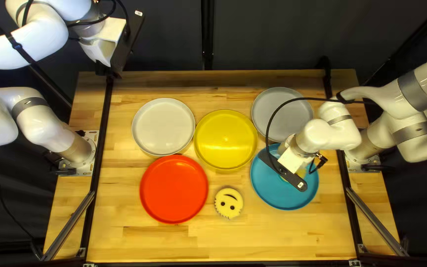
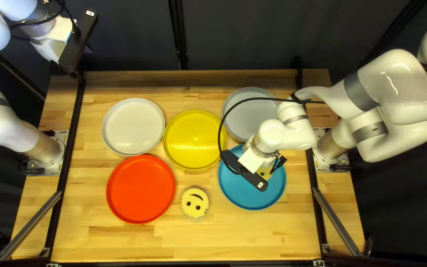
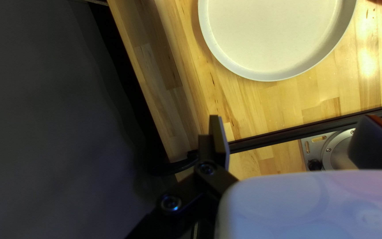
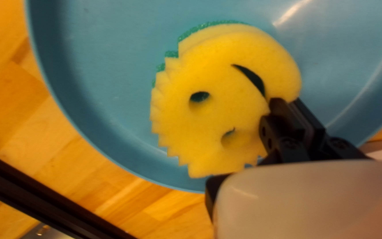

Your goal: Pick up sponge and scrub the plate

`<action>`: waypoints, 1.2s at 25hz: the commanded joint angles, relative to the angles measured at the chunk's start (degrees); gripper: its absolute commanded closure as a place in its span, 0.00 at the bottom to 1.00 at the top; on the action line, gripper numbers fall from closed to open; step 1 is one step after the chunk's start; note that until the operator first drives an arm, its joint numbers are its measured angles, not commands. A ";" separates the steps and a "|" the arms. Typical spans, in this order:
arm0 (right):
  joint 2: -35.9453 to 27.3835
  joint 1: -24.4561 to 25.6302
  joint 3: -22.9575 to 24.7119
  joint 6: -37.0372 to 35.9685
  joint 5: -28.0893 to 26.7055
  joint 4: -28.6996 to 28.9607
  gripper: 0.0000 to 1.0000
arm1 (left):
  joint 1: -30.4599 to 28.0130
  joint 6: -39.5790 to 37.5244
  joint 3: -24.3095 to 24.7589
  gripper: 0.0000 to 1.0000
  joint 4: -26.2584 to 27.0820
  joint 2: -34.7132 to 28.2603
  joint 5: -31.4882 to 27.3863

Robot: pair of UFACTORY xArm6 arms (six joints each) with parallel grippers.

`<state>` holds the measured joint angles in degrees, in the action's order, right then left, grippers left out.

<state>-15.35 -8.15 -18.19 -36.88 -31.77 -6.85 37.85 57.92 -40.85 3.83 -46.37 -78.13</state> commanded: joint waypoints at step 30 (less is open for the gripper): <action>0.13 -0.78 0.19 -2.23 1.65 3.09 1.00 | 0.00 0.00 0.00 0.00 0.00 0.00 0.00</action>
<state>-18.10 -13.06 -16.23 -34.24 -32.19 -4.74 37.85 57.92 -40.85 3.83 -46.37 -78.13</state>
